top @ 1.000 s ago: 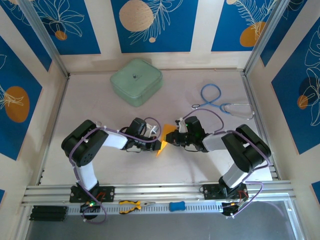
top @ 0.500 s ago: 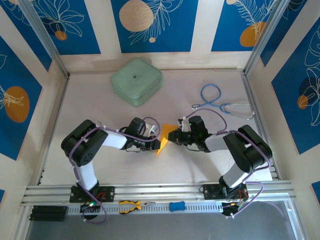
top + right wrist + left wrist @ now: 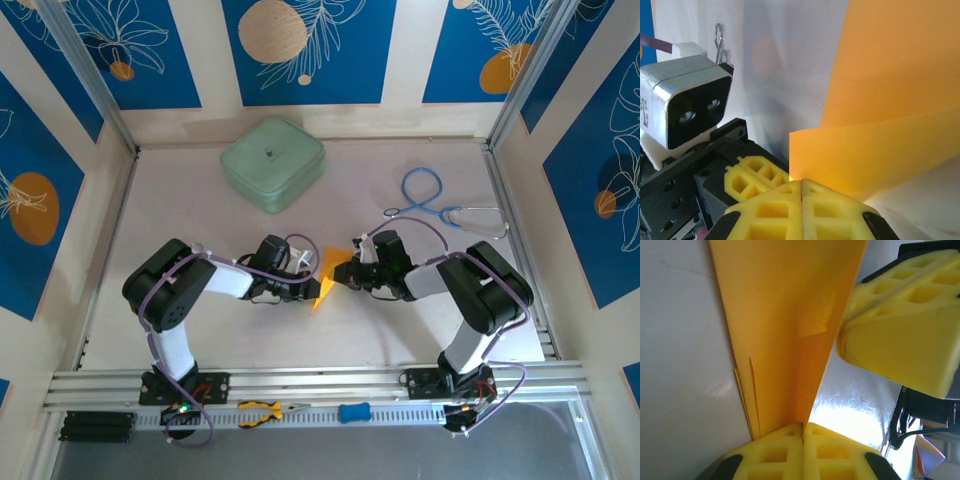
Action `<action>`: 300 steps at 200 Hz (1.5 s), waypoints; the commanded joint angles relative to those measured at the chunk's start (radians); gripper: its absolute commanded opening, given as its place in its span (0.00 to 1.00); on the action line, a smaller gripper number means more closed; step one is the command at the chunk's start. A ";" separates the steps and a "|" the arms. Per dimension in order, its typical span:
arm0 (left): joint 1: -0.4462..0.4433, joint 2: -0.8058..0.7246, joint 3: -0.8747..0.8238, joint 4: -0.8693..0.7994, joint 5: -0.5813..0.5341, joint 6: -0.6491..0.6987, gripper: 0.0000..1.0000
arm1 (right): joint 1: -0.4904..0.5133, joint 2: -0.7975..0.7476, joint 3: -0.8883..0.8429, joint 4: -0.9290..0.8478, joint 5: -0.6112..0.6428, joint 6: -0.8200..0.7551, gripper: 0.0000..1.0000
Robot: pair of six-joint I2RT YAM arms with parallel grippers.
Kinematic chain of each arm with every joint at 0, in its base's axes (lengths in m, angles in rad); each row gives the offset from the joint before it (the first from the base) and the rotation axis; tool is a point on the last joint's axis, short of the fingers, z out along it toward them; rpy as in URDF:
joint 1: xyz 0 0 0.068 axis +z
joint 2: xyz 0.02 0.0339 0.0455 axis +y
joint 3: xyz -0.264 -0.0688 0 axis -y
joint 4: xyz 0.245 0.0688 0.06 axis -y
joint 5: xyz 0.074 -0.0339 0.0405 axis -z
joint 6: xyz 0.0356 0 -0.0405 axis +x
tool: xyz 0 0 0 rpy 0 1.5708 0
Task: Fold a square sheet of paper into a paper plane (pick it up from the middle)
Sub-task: Fold the wing for the fifth time at the center of the table.
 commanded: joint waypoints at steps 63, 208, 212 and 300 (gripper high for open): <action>0.033 0.014 -0.017 -0.062 -0.056 -0.004 0.00 | 0.007 0.066 0.052 0.023 -0.026 -0.004 0.07; 0.034 -0.032 -0.040 -0.085 -0.063 0.011 0.10 | 0.010 0.195 0.138 -0.162 0.016 0.003 0.07; 0.035 -0.037 -0.043 -0.082 -0.060 0.010 0.11 | 0.010 0.198 0.141 -0.173 0.018 0.002 0.07; 0.026 -0.056 0.036 -0.175 -0.061 0.063 0.26 | 0.018 0.207 0.146 -0.159 -0.006 0.004 0.07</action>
